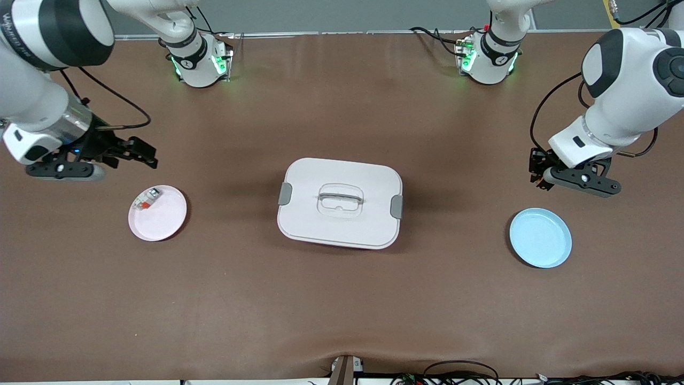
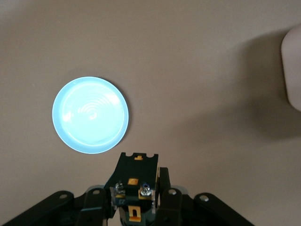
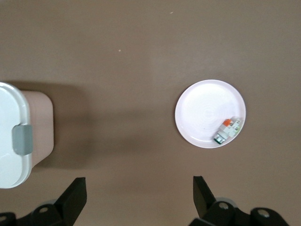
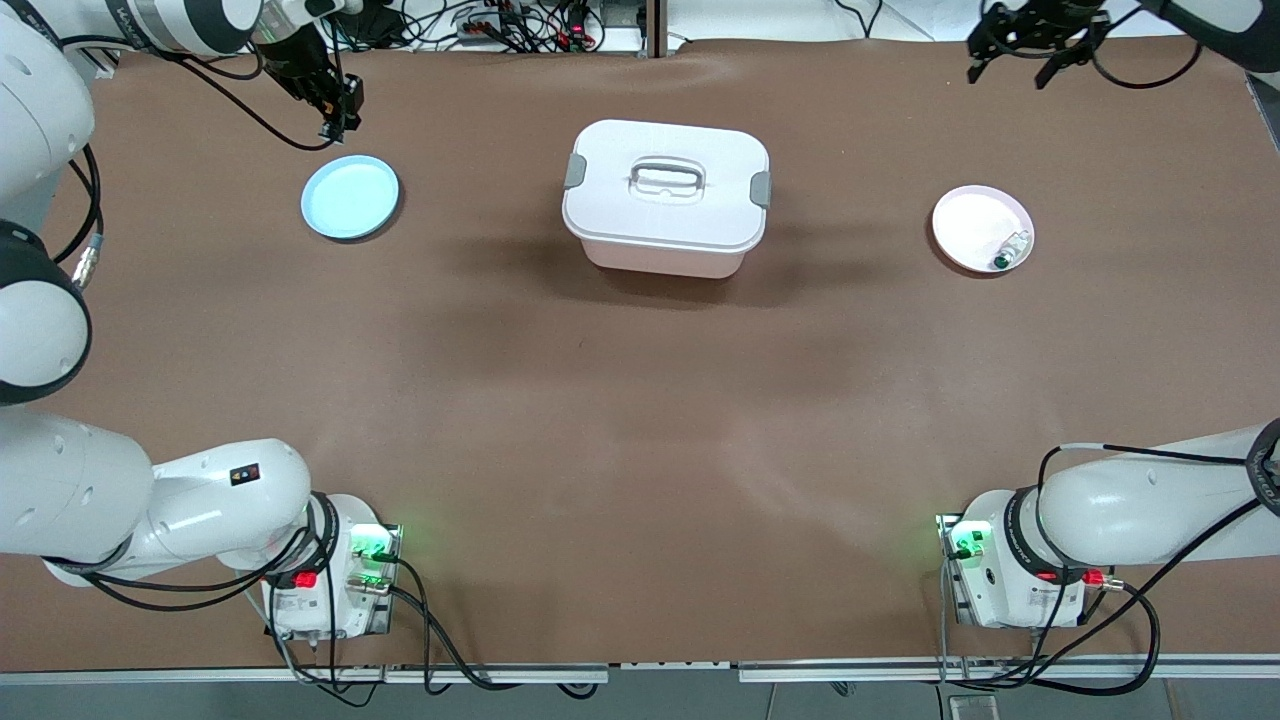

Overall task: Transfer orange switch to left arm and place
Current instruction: 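Lower the switch onto the light blue plate with the left gripper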

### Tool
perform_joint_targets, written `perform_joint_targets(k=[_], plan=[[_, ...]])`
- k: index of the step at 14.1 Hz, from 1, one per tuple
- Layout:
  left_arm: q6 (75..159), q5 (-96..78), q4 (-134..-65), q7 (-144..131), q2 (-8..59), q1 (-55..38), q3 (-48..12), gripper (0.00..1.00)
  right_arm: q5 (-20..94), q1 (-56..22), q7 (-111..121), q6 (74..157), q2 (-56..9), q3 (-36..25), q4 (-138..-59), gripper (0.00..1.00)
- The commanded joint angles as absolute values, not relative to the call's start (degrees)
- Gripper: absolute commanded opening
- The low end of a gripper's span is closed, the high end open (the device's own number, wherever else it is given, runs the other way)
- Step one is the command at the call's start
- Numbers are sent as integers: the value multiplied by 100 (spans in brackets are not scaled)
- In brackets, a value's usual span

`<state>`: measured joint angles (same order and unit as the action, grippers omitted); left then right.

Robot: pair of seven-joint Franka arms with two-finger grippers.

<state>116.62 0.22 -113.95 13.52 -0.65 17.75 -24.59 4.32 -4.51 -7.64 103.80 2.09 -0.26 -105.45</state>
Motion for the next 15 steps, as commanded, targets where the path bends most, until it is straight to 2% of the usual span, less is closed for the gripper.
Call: perform_joint_targets(k=[1, 6, 11, 15], plan=[[11540, 176, -11241, 1547, 61, 1793, -2496, 0, 316, -168, -712, 10494, 510, 88, -10775, 100], [11575, 280, -11030, 1547, 798, 1732, -2496, 0, 308, 263, -615, 10573, 475, 97, -10749, 100], [11663, 1685, -10951, 1905, 1335, 1731, -2522, 0, 220, 273, -387, 10600, 413, 105, -10548, 100], [12128, 1915, -10951, 3099, 1827, 2046, -2496, 0, 149, 272, -387, 10573, 193, 105, -10178, 100]])
